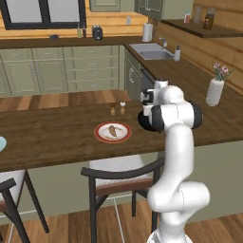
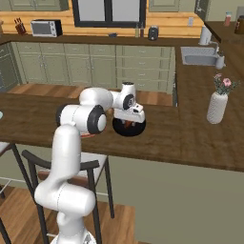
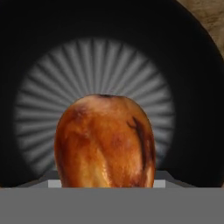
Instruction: Pick the chicken drumstick and sweet potato from their plates and place them in the bowl. Then put the bowl in the fridge.
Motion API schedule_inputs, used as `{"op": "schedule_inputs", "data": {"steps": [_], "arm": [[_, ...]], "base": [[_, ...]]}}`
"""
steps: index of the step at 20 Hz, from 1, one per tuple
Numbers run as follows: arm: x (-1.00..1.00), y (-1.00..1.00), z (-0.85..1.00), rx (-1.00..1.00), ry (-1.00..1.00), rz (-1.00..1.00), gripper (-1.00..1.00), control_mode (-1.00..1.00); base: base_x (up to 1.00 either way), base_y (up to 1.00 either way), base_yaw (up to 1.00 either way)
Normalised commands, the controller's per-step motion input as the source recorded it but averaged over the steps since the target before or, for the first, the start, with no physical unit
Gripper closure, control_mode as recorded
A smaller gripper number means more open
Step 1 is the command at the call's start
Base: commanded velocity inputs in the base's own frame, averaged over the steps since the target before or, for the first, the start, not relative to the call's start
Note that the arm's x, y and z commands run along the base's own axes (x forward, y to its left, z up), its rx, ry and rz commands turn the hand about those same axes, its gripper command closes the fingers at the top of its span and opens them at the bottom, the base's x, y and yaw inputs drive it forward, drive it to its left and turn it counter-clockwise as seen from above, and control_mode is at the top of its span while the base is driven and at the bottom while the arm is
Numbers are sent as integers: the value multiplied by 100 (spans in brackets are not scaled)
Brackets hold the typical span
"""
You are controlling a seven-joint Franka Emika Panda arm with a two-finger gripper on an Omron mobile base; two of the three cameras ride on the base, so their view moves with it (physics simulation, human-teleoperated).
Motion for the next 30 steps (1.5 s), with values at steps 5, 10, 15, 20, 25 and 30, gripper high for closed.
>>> {"op": "schedule_inputs", "data": {"steps": [5, 10, 15, 20, 25, 30], "arm": [[12, 0, -27, 0, 0, 0, 100, -100], [19, 0, -22, 0, 0, 0, 100, -100], [12, -1, -2, 0, 0, 0, -100, -100], [0, 0, 1, 0, 0, 0, -100, -100], [-2, 3, 16, 0, 0, 0, -100, -100], [-74, 66, 57, -5, 0, -1, -100, -100]], "base": [[0, 0, 0], [0, 0, 0], [0, 0, 0], [0, 0, 0], [0, 0, 0], [0, 0, 0]]}}
